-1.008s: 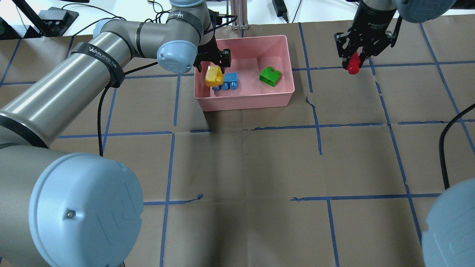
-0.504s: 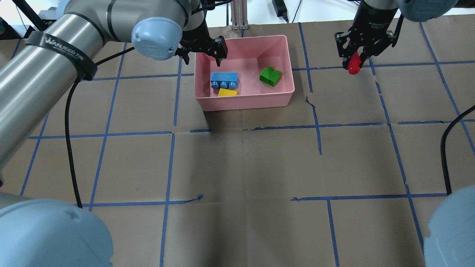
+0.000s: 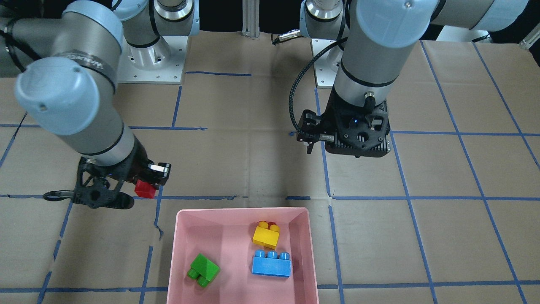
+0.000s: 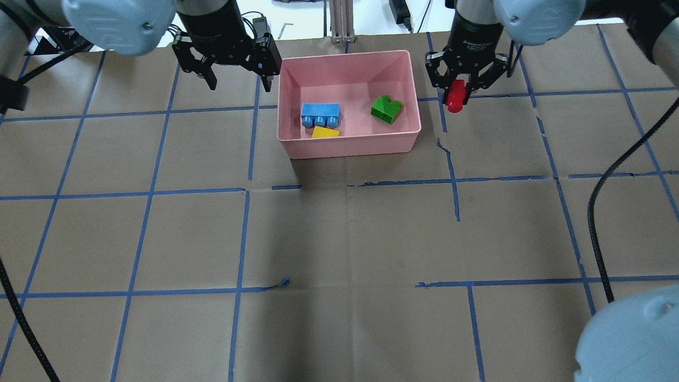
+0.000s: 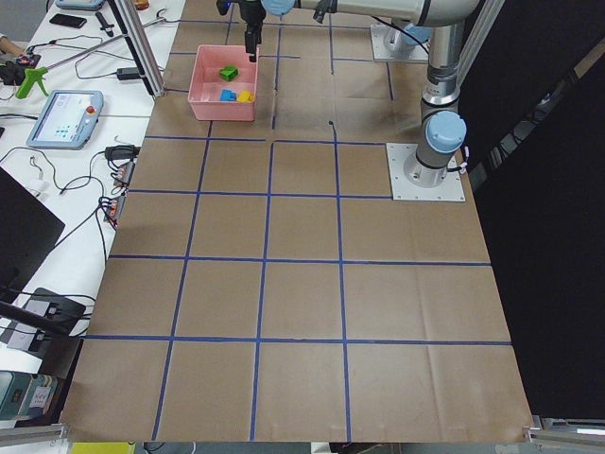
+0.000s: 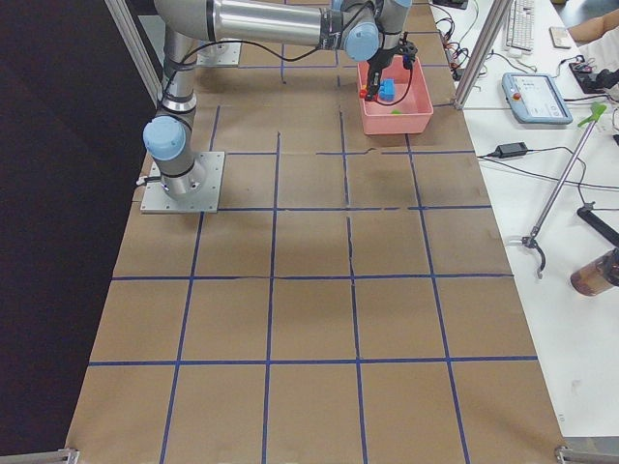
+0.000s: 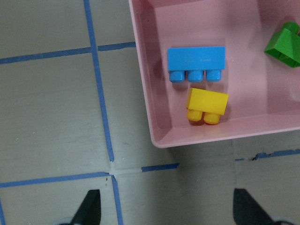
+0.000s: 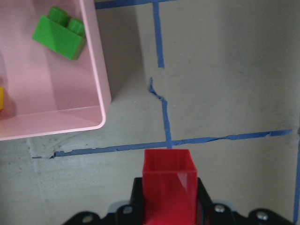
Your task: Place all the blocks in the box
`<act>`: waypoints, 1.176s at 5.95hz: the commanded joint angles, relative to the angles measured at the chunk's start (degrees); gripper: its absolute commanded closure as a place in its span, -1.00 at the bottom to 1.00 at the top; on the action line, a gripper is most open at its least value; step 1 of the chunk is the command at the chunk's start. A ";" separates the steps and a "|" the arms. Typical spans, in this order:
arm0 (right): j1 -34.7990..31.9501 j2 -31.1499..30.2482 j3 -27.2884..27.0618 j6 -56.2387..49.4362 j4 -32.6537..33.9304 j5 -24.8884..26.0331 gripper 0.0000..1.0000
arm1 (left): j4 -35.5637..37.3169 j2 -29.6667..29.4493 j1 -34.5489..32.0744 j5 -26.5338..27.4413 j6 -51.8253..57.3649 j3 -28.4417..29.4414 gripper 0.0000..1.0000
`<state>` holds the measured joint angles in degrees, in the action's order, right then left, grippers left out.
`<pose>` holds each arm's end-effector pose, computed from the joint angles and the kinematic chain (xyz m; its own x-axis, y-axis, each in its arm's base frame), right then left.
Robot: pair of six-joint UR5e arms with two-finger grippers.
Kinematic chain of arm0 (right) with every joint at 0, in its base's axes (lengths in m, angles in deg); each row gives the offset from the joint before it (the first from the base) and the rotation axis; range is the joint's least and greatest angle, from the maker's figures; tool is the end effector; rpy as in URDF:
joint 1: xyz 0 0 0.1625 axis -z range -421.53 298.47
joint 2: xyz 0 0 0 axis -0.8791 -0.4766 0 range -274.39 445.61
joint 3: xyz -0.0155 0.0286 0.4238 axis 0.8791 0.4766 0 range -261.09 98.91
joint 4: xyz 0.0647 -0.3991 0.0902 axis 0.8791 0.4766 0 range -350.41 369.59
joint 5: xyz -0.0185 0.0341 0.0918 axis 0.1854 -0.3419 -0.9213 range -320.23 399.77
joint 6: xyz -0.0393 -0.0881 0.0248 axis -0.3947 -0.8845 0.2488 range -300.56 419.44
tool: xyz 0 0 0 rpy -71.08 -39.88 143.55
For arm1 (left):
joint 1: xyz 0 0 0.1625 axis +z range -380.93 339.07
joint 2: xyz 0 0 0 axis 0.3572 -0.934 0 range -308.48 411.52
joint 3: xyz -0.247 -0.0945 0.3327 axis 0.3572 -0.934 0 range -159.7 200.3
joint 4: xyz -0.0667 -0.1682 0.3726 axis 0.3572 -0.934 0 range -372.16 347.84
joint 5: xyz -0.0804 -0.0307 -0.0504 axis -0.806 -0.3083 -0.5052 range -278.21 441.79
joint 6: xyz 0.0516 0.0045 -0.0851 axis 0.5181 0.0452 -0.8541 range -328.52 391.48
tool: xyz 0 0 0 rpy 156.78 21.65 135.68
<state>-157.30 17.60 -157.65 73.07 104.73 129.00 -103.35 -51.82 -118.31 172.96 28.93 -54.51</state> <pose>0.1984 -0.6238 0.3930 -0.9905 0.1373 0.0010 0.1371 0.9887 0.0610 -0.2061 -0.5692 0.4903 -0.9963 0.0840 -0.0199 0.0843 0.9964 -0.0126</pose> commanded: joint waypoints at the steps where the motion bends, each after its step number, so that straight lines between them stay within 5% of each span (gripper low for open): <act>1: -7.65 6.88 0.19 9.97 10.25 -0.10 0.55 | -5.91 2.70 1.22 0.23 -0.08 -1.03 -0.98; 4: -7.68 15.62 0.36 7.73 23.57 0.07 0.46 | -0.06 9.45 4.19 -0.47 -0.70 -11.40 -0.98; 5: -7.33 15.55 0.45 7.99 24.03 0.25 -0.87 | -0.04 10.42 4.91 -0.47 -0.61 -11.41 -0.98; 7: -6.71 13.88 5.42 8.25 18.54 -0.02 -0.99 | 0.83 11.48 4.83 -0.21 -0.87 -11.06 -0.98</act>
<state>-164.17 32.20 -155.06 81.25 126.67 129.00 -103.08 -40.92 -113.54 172.70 28.19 -65.65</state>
